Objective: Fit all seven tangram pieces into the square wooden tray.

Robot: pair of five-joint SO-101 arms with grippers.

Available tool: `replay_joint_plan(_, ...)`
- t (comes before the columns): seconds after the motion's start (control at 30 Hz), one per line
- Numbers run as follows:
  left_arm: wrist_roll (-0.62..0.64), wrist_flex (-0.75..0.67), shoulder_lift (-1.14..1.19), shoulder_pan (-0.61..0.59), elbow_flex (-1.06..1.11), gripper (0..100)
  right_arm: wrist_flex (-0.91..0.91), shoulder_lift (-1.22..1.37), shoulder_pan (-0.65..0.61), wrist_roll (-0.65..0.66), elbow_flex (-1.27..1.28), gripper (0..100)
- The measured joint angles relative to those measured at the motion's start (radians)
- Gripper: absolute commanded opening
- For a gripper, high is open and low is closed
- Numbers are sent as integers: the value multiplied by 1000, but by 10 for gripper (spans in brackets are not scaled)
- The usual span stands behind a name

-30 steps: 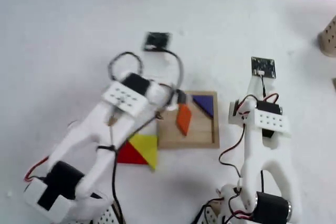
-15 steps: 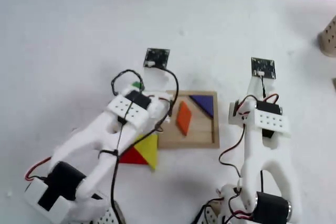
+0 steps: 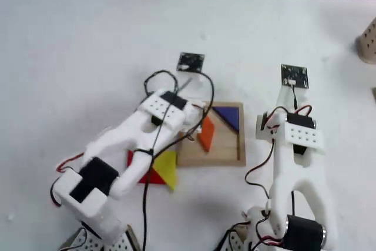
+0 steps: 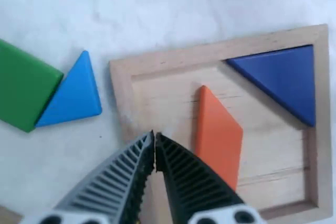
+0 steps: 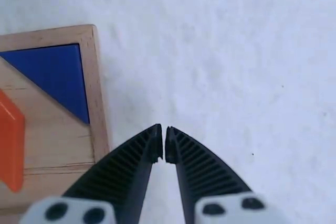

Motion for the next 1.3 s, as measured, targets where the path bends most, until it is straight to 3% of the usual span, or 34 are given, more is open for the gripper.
replay_joint_plan(0.37, 0, -37, 141, 54, -69, 23, 0, 0, 0, 3, 0, 24)
replay_joint_plan(1.1, -3, -17, 149, 181, -84, 23, 0, 0, 0, 3, 0, 24)
replay_joint_plan(1.3, -2, -72, 150, 196, -84, 23, -14, 0, 0, 3, 0, 24)
